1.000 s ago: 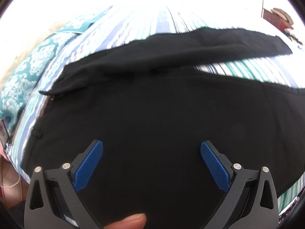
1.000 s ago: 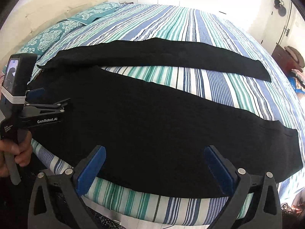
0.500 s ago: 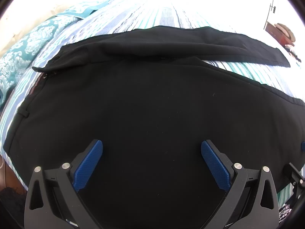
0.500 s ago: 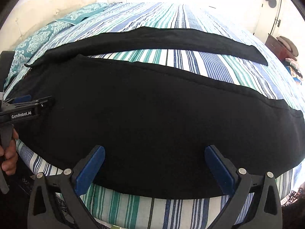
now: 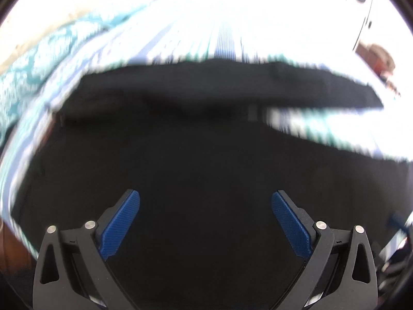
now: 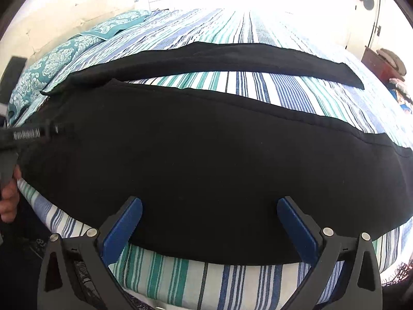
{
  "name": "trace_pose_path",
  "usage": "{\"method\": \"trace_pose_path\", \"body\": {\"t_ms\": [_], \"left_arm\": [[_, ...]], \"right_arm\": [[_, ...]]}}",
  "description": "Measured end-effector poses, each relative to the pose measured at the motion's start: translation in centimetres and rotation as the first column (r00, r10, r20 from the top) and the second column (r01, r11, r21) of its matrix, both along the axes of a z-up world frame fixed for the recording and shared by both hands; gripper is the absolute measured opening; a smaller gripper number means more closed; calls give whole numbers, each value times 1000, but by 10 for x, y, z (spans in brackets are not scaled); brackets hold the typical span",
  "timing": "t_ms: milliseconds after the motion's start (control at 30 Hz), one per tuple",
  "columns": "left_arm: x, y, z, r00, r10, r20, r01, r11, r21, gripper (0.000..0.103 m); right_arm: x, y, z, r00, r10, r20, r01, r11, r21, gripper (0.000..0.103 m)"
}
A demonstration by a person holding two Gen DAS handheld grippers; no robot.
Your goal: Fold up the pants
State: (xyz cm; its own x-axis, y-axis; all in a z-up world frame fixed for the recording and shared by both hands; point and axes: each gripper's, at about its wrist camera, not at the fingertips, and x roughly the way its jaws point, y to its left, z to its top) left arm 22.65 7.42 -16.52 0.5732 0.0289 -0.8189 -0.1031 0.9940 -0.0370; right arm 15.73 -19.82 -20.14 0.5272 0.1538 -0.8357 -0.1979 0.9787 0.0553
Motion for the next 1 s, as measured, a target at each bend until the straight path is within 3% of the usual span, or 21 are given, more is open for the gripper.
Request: {"method": "trace_pose_path", "body": {"t_ms": [133, 200, 233, 300, 333, 400, 467, 533, 667, 800, 867, 1000], "left_arm": [[67, 34, 25, 999, 1, 44, -1, 1000, -1, 102], [105, 64, 13, 996, 85, -13, -85, 996, 0, 102], [119, 80, -1, 986, 153, -66, -152, 988, 17, 102], [127, 119, -35, 931, 312, -187, -306, 950, 60, 103], [122, 130, -39, 932, 319, -170, -323, 946, 6, 103], [114, 130, -32, 951, 289, -113, -292, 956, -14, 103], [109, 124, -24, 952, 286, -105, -287, 958, 4, 102], [96, 115, -8, 957, 282, -62, -284, 958, -28, 102], [86, 77, 15, 987, 161, 2, -160, 980, -117, 102], [111, 41, 12, 1000, 28, -7, -28, 992, -125, 102], [122, 37, 8, 999, 43, -3, -43, 994, -104, 102], [145, 60, -2, 992, 124, 10, -121, 982, -146, 102]], "right_arm": [[0, 2, -3, 1000, 8, 4, -8, 1000, -10, 103], [0, 9, -4, 1000, 31, 8, -30, 998, -55, 103], [1, 10, -5, 999, 38, 9, -37, 997, -63, 103], [3, 9, -6, 999, 37, 2, -37, 998, -53, 103], [4, 8, -6, 999, 34, -3, -34, 998, -46, 103], [6, 8, -7, 1000, 28, -7, -28, 999, -42, 103], [7, 9, -6, 1000, 24, -13, -24, 999, -46, 103], [11, 7, -2, 999, 22, -29, -23, 999, -37, 103], [25, -24, 26, 999, -42, 1, 41, 995, 90, 103], [83, -91, 64, 990, -118, 76, 105, 982, 155, 103], [128, -137, 75, 980, -179, 90, 164, 974, 154, 103], [234, -232, 77, 950, -308, 52, 299, 945, 134, 103]]}}
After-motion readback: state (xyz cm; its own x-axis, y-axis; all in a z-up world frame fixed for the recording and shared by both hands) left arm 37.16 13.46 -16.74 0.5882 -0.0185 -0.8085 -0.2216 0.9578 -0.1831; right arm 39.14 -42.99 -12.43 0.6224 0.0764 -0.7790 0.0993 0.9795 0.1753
